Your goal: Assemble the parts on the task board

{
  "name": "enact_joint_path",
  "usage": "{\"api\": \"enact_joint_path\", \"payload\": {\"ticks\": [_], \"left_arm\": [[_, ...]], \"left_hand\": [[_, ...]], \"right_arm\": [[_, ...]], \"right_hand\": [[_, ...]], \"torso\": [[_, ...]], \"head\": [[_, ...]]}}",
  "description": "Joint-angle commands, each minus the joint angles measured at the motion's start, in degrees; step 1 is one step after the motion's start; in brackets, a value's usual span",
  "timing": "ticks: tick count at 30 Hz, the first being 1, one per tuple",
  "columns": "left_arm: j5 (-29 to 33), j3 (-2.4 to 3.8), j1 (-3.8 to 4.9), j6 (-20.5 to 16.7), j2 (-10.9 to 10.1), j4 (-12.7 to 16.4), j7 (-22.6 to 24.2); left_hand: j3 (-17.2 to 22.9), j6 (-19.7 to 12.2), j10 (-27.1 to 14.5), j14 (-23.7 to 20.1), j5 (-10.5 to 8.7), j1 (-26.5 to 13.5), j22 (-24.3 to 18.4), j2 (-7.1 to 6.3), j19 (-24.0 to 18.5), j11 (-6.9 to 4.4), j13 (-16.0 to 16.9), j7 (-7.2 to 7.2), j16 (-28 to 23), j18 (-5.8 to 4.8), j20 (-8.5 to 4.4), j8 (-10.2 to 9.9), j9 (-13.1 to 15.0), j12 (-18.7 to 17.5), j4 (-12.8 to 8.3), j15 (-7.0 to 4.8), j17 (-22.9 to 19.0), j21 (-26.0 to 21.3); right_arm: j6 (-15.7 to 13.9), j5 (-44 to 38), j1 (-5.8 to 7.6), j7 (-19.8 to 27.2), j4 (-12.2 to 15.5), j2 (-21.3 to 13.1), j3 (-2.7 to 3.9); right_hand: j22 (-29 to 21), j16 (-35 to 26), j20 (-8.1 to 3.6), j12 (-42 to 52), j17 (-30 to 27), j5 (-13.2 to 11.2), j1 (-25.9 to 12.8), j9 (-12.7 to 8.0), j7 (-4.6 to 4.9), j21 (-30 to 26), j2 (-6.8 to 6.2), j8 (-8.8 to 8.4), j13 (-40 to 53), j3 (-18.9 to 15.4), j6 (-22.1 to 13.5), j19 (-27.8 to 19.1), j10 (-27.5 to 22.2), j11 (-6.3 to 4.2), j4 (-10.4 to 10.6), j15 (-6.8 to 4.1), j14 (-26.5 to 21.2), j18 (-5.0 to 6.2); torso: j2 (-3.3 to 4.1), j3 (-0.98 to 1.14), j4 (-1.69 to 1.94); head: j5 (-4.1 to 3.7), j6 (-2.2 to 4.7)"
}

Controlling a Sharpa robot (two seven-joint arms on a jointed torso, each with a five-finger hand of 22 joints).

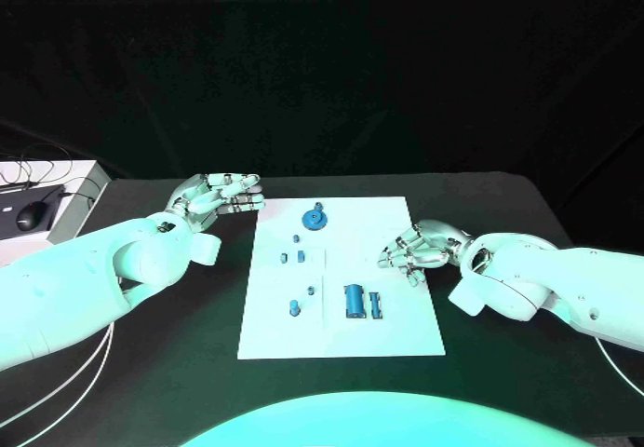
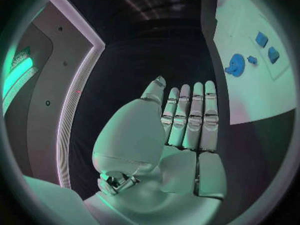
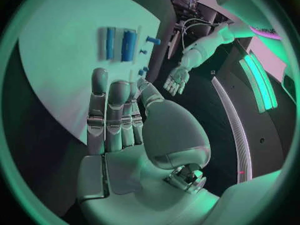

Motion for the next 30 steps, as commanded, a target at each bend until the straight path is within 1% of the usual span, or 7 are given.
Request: {"api": "enact_joint_path", "payload": {"ticks": [1,11,23,24,28,29,30], "left_arm": [[2.2,0.02,-0.07,-1.2,0.2,-0.5,4.1],[5.5,0.07,-0.1,-5.8,3.5,-5.6,8.4],[6.9,0.14,-0.09,-9.3,7.6,-11.3,10.5],[5.7,0.09,-0.08,-7.4,7.4,-11.0,8.0],[5.7,-0.21,0.09,-8.3,7.3,-10.3,8.1],[5.8,-0.38,0.19,-8.8,7.3,-9.9,8.2],[5.8,-0.58,0.31,-9.4,7.2,-9.4,8.2]], "left_hand": [[0.4,0.5,0.6,0.3,-0.29,0.3,0.0,0.29,-0.1,-0.07,-0.1,-0.29,-0.2,-0.22,-0.45,-0.2,0.0,-0.2,0.1,0.04,-0.1,-0.2],[-2.2,-8.7,-5.2,-7.6,-15.43,-2.0,-0.5,-1.33,-7.2,1.77,-0.2,-1.79,-0.3,-1.68,1.72,-0.6,-0.4,-0.3,-0.3,2.48,-3.7,-0.8],[-3.8,-13.0,-19.6,-26.1,-15.65,-4.3,-0.8,-2.72,-23.0,0.92,-0.6,-2.69,-1.0,-0.1,5.95,-0.7,-0.5,-0.7,-0.6,3.24,-4.5,-1.0],[4.1,-60.9,-65.5,-64.1,-18.41,-27.7,-4.0,-1.12,-60.9,-7.06,-3.5,-7.75,-3.7,-6.57,-9.93,-3.9,-3.6,-3.7,-3.7,-6.75,-7.2,-4.2],[4.1,-60.9,-65.5,-64.1,-18.41,-33.3,-4.0,-1.12,-60.9,-7.06,-3.5,-7.75,-3.7,-6.57,-9.93,-3.9,-3.6,-3.7,-3.7,-6.75,-7.2,-4.2],[4.1,-60.9,-65.5,-64.1,-18.41,-35.2,-4.0,-1.12,-60.9,-7.06,-3.5,-7.75,-3.7,-6.57,-9.93,-3.9,-3.6,-3.7,-3.7,-6.75,-7.2,-4.2],[4.1,-60.9,-65.5,-64.1,-18.41,-37.0,-4.0,-1.12,-60.9,-7.06,-3.5,-7.75,-3.7,-6.57,-9.93,-3.9,-3.6,-3.7,-3.7,-6.75,-7.2,-4.2]], "right_arm": [[-5.3,11.3,0.35,16.9,-2.8,1.0,0.33],[-7.0,24.0,1.08,28.5,-22.6,10.7,2.49],[-5.7,28.5,-0.2,32.5,-34.7,17.3,3.46],[-6.1,25.7,-0.08,29.1,-34.3,17.1,3.42],[-6.7,26.1,-0.19,29.2,-33.4,16.9,3.57],[-7.1,26.4,-0.25,29.3,-32.9,16.8,3.65],[-7.6,26.7,-0.32,29.3,-32.3,16.7,3.76]], "right_hand": [[-2.1,-3.8,0.61,-2.6,-1.8,-0.9,0.6,-2.2,1.28,-1.6,0.17,-0.12,-2.7,0.1,-2.2,-1.6,-1.4,0.75,-0.2,0.74,-1.2,-0.47],[-26.5,-34.1,7.41,-26.8,-18.4,-6.2,2.1,-20.8,4.07,-1.8,0.71,-0.39,-38.4,1.5,-4.6,-20.4,-1.5,5.96,0.0,7.58,-10.6,-2.66],[-51.8,-41.5,12.61,-30.8,-36.5,-8.0,2.0,-29.8,5.01,-1.4,0.67,-0.37,-47.9,0.0,-5.4,-25.2,-5.4,8.73,-0.1,11.74,-15.6,-1.18],[-68.2,-45.1,4.5,-34.7,-40.2,-17.3,-19.8,-33.7,-5.12,-5.3,-2.82,-3.97,-51.3,-0.2,-61.1,-77.0,-23.5,-0.01,5.8,3.94,-34.8,-3.49],[-68.2,-45.1,4.5,-34.7,-40.2,-17.3,-24.3,-33.7,-5.12,-5.3,-2.82,-3.97,-51.3,-0.2,-61.1,-77.0,-66.2,-0.01,5.8,3.94,-39.5,-3.49],[-68.2,-45.1,4.5,-34.7,-40.2,-17.3,-26.1,-33.7,-5.12,-5.3,-2.82,-3.97,-51.3,-0.2,-61.1,-77.0,-66.2,-0.01,5.8,3.94,-79.7,-3.49],[-68.2,-45.1,4.5,-34.7,-40.2,-17.3,-27.7,-33.7,-5.12,-5.3,-2.82,-3.97,-51.3,-0.2,-61.1,-77.0,-66.2,-0.01,5.8,3.94,-79.7,-3.49]], "torso": [[-0.45,-0.29,-0.2],[-1.81,-0.54,-0.38],[-2.62,-0.47,-0.27],[-2.49,-0.51,-0.27],[-2.56,-0.47,-0.39],[-2.6,-0.44,-0.46],[-2.64,-0.41,-0.54]], "head": [[0.18,1.38],[0.94,5.02],[1.86,6.21],[1.71,6.18],[1.7,6.63],[1.68,6.88],[1.67,7.19]]}}
